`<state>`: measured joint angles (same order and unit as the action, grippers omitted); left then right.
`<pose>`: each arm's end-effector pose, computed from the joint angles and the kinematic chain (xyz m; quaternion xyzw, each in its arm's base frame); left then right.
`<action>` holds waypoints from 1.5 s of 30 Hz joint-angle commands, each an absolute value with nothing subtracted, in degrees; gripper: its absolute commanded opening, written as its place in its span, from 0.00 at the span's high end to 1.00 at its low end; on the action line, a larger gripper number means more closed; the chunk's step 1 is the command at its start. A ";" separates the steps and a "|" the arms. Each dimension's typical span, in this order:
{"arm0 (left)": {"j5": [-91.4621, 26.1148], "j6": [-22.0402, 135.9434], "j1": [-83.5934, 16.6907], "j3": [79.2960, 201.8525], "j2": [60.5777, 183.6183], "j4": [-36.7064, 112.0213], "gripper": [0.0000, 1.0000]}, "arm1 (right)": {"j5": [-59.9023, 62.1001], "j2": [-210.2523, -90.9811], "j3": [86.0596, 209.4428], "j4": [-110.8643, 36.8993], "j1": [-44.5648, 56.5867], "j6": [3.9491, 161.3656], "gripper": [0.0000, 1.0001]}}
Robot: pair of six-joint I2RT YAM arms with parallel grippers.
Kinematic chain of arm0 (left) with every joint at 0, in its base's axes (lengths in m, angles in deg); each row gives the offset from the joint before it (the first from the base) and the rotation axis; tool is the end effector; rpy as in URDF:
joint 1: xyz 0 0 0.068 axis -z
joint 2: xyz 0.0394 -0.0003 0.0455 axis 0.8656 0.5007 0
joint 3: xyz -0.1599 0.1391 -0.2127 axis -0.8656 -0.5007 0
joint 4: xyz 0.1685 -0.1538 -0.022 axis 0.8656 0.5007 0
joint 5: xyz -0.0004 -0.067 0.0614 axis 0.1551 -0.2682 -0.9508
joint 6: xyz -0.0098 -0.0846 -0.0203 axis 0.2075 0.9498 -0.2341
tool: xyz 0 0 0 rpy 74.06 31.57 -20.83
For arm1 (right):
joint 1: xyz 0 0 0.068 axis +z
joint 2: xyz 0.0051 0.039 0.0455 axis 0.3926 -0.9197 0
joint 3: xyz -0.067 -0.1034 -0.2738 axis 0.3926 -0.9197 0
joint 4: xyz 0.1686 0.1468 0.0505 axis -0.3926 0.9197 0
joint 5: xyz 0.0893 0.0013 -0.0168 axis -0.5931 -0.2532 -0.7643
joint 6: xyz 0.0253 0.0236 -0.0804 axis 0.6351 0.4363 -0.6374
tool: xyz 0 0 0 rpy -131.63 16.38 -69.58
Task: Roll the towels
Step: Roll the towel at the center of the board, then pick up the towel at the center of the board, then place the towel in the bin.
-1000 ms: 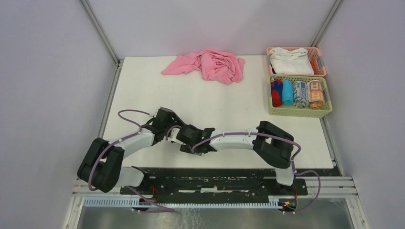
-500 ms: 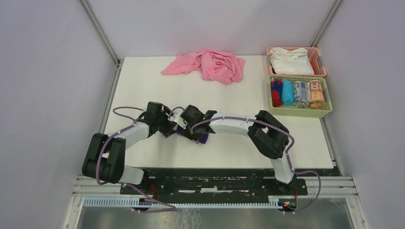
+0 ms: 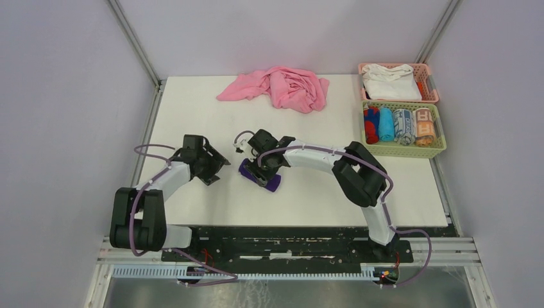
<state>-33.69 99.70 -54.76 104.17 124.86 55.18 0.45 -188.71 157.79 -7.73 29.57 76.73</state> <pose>0.2343 -0.0309 0.1743 -0.3828 0.8794 -0.1901 0.2100 0.2569 0.3556 0.1679 -0.4389 0.8658 0.1664 0.1736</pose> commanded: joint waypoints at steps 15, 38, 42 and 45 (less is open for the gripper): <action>-35.47 72.58 -55.12 128.47 114.36 71.75 0.23 | 10.30 -184.61 153.90 1.94 15.82 93.03 1.00; -32.02 68.66 -52.66 123.93 112.25 71.45 0.21 | 40.35 -169.83 175.98 20.49 -24.75 77.70 1.00; -32.40 68.65 -52.58 123.98 112.43 71.53 0.21 | 50.10 -172.72 177.57 17.23 -28.16 73.64 1.00; -32.88 68.66 -52.62 123.78 112.60 71.55 0.21 | 53.37 -175.07 177.86 14.90 -29.30 71.61 1.00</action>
